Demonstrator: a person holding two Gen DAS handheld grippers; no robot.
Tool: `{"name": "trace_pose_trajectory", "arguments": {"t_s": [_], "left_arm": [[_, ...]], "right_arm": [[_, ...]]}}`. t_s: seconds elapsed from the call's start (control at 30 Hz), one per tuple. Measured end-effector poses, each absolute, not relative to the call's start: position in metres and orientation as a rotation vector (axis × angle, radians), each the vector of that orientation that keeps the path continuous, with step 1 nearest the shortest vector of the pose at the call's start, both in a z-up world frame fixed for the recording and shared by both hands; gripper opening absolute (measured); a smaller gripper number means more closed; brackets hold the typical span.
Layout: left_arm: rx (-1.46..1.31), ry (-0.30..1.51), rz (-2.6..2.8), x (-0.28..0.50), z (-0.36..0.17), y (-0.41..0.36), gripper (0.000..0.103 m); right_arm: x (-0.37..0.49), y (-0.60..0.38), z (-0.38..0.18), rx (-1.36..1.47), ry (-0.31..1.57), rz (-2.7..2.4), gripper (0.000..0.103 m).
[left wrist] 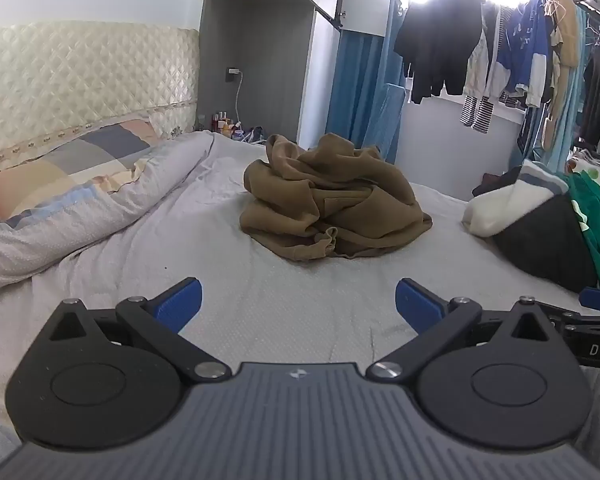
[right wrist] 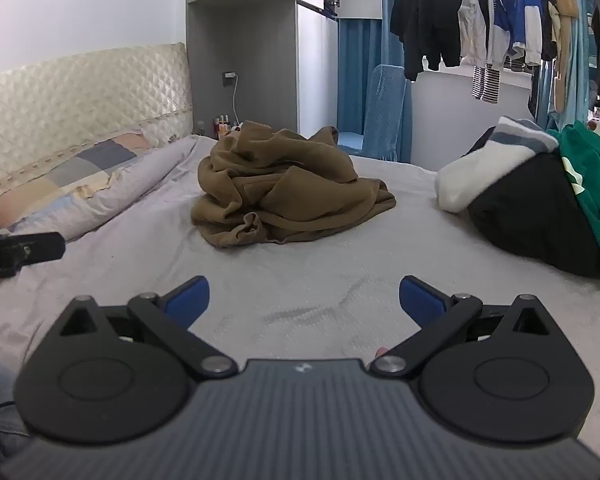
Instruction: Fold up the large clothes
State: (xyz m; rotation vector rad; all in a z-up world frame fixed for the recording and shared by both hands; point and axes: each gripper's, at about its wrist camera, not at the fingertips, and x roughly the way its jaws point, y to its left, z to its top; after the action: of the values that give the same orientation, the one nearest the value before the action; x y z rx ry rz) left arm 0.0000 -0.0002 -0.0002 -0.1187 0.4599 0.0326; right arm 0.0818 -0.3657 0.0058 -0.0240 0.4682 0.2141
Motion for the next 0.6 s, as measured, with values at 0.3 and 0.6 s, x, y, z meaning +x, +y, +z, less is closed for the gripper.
{"name": "trace_pose_trajectory", "arguments": {"t_s": [0.3, 0.6], "left_arm": [[-0.125, 0.468, 0.031, 0.0024, -0.0007, 0.0013, 0.103], [-0.13, 0.467, 0.024, -0.0016, -0.0022, -0.0022, 0.103]], "right_arm": [[0.0789, -0.3605, 0.0083, -0.029, 0.47, 0.216, 0.103], [0.0776, -0.366, 0.0045, -0.034, 0.472, 0.205, 0.103]]}}
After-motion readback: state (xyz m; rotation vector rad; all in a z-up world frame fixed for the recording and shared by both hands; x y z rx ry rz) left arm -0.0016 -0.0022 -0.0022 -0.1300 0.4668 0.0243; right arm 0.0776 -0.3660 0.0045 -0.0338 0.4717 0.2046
